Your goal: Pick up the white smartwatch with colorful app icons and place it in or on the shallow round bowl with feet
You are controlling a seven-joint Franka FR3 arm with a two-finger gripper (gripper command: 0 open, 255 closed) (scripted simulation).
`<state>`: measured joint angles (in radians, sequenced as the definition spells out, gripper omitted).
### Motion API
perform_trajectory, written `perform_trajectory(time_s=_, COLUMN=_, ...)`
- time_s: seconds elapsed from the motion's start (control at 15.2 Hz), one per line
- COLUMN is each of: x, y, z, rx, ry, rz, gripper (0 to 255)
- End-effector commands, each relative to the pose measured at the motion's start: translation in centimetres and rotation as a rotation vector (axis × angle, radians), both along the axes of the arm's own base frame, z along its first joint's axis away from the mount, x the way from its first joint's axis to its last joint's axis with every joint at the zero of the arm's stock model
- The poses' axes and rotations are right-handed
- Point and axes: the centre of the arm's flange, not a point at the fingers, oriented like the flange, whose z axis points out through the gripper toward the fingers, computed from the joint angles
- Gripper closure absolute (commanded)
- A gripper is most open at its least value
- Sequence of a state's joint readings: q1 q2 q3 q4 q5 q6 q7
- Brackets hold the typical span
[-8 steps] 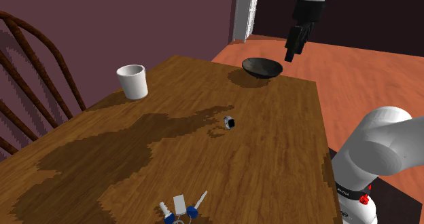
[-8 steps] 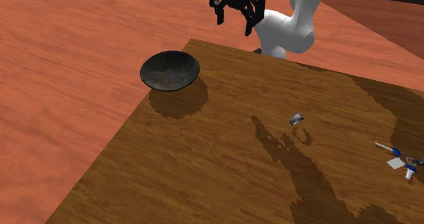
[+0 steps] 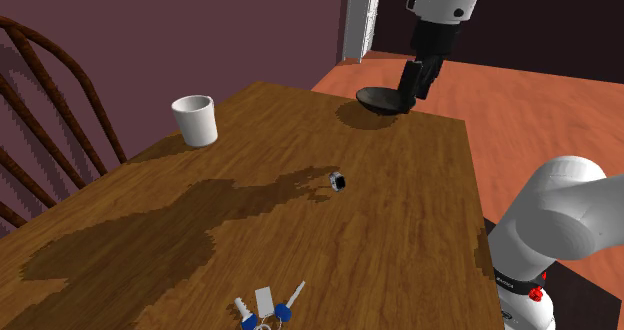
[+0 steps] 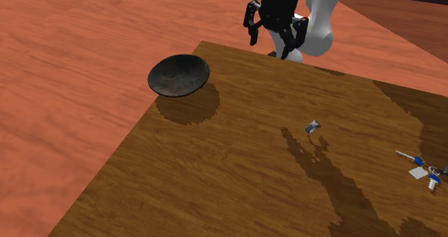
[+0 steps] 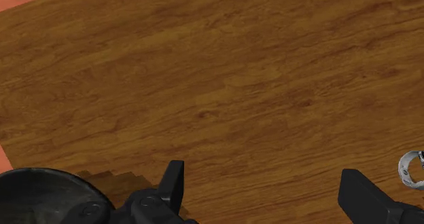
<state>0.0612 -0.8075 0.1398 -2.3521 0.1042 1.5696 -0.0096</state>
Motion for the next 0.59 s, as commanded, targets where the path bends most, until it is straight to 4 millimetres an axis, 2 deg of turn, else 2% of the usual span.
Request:
perform_trajectory(time_s=0.0, x=-0.3, y=2.3, z=-1.2, rx=-0.001, ry=-0.011, rz=-0.007, gripper=0)
perform_trajectory(time_s=0.53, x=-1.4, y=12.2, z=-5.1, rx=-0.005, ry=-0.055, rz=-0.029, gripper=0)
